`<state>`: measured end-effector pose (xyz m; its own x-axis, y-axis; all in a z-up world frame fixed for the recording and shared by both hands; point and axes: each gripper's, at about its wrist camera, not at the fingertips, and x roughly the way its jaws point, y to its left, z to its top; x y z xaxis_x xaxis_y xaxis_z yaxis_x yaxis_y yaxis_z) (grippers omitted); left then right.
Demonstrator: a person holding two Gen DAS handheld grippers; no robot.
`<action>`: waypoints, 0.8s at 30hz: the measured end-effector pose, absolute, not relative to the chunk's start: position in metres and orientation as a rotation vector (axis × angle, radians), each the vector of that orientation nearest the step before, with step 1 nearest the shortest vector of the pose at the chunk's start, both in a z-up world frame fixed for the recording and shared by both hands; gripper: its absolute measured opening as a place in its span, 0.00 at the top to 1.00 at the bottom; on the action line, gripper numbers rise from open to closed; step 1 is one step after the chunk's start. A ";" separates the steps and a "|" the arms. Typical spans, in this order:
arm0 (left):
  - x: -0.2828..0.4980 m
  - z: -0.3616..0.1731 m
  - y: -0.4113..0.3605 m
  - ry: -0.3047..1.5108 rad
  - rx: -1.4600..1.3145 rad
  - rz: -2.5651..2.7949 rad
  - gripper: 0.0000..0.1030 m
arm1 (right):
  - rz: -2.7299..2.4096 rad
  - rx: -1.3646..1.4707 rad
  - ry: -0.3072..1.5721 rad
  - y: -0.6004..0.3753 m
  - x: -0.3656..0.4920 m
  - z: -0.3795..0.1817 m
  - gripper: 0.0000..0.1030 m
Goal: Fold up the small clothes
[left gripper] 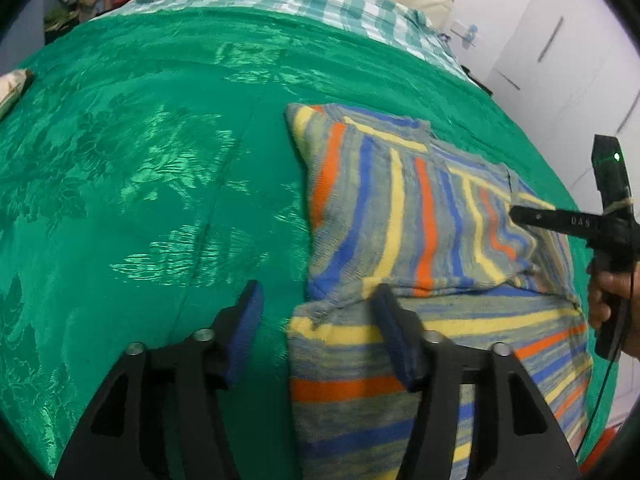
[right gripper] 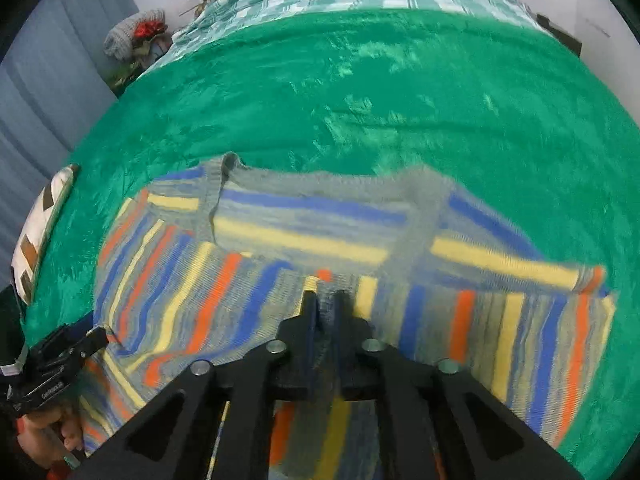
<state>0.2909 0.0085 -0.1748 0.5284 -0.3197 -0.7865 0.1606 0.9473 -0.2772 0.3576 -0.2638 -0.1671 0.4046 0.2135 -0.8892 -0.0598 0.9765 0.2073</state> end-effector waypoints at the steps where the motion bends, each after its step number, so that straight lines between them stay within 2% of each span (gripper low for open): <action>1: 0.290 -0.172 0.007 0.978 -0.168 -0.293 0.33 | 0.175 0.191 1.136 -0.268 0.355 -0.165 0.72; 2: 0.287 -0.169 0.006 0.979 -0.163 -0.301 0.30 | 0.175 0.240 1.122 -0.274 0.351 -0.161 0.65; 6: 0.285 -0.168 0.012 0.977 -0.194 -0.310 0.30 | 0.226 0.446 1.147 -0.289 0.319 -0.148 0.65; 10: 0.287 -0.172 0.014 0.978 -0.226 -0.300 0.30 | 0.265 0.668 1.230 -0.290 0.297 -0.168 0.65; 11: 0.287 -0.172 0.013 0.977 -0.219 -0.293 0.30 | 0.234 0.702 1.243 -0.290 0.298 -0.176 0.68; 12: 0.286 -0.173 0.011 0.977 -0.208 -0.290 0.29 | 0.210 0.721 1.252 -0.290 0.301 -0.184 0.74; 13: 0.286 -0.173 0.009 0.977 -0.193 -0.289 0.29 | 0.198 0.717 1.254 -0.288 0.301 -0.188 0.98; 14: 0.285 -0.173 0.006 0.976 -0.165 -0.290 0.29 | 0.177 0.681 1.259 -0.285 0.302 -0.190 0.99; 18: 0.284 -0.174 0.004 0.973 -0.134 -0.305 0.27 | 0.115 0.409 1.229 -0.269 0.297 -0.167 0.99; 22: 0.281 -0.174 -0.002 0.980 -0.090 -0.295 0.23 | 0.101 0.269 1.253 -0.258 0.294 -0.175 0.98; 24: 0.275 -0.168 -0.002 1.006 -0.063 -0.277 0.23 | 0.095 0.267 1.224 -0.260 0.286 -0.165 0.83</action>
